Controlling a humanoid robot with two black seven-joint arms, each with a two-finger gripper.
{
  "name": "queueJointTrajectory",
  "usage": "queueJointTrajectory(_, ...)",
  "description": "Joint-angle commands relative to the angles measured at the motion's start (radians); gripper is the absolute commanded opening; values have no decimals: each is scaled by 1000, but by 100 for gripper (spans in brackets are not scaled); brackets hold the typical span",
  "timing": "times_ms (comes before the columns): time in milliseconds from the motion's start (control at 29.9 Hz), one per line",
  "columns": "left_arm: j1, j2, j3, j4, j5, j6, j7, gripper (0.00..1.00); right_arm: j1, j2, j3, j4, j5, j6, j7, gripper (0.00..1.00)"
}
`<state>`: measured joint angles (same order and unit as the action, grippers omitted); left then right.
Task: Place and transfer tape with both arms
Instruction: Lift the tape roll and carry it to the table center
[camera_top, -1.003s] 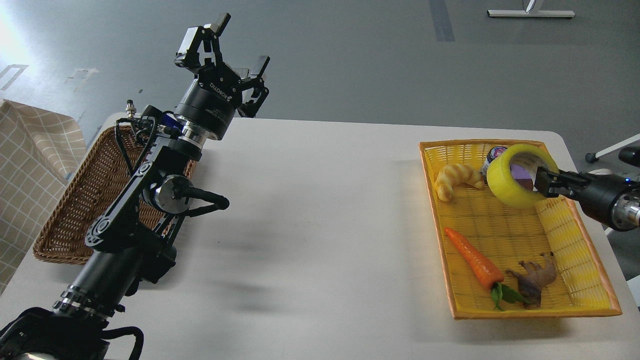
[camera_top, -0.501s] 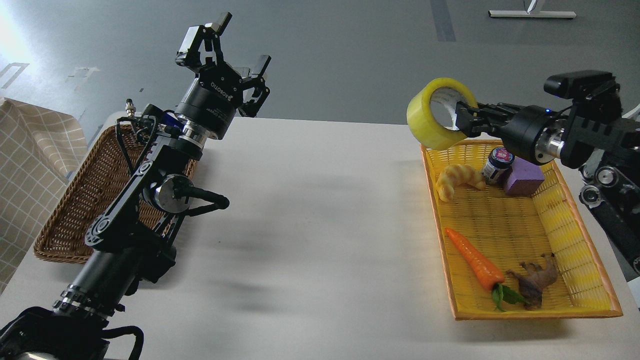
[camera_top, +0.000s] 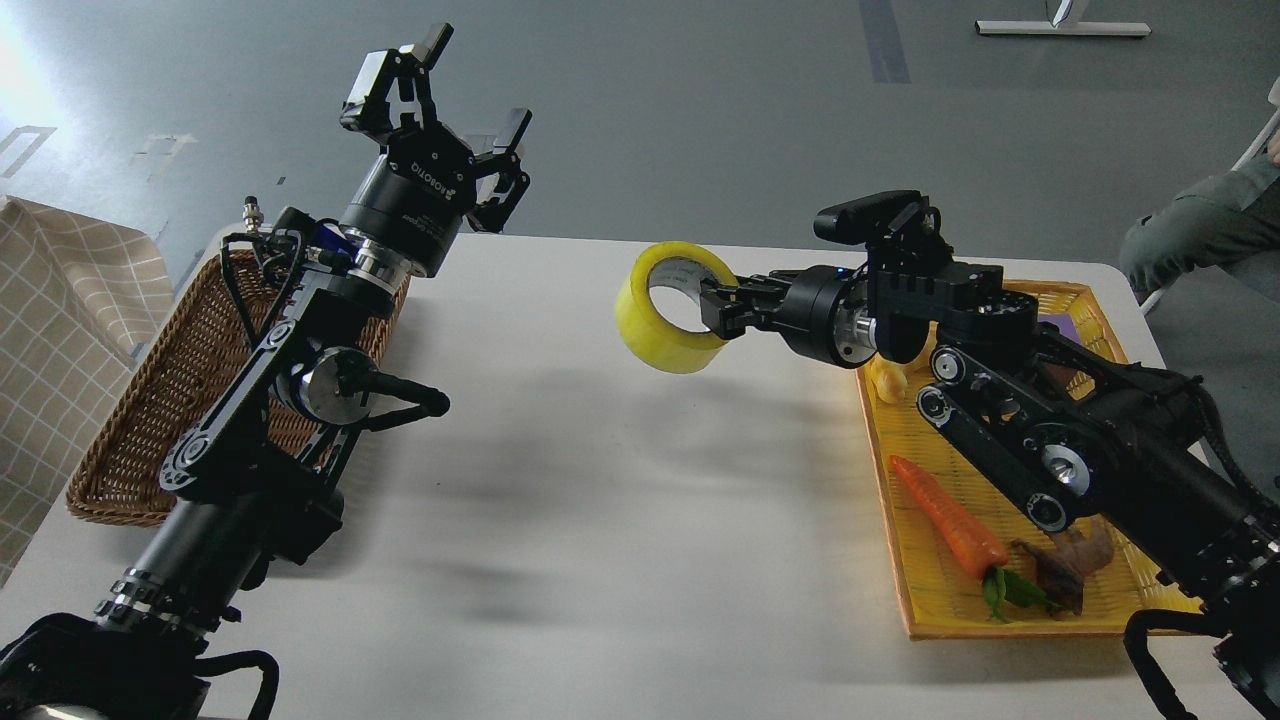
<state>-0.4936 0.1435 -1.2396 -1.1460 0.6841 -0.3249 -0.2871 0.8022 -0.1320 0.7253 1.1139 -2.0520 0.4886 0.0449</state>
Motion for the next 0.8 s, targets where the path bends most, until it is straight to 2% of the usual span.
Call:
queueJointTrajectory(0,1,8,0,0,0,0,-3,98,-12,20,-43,-16,0,0,0,24)
queueJointTrajectory(501,21,21,-20,-6,0,-17,-6,98,-74,49,-52,-31,-34,0,1,24)
queueJointTrajectory(769,21,22,-21,-6,0,-17,-6,98,-71,100,-53,-97,-94,0,1,25)
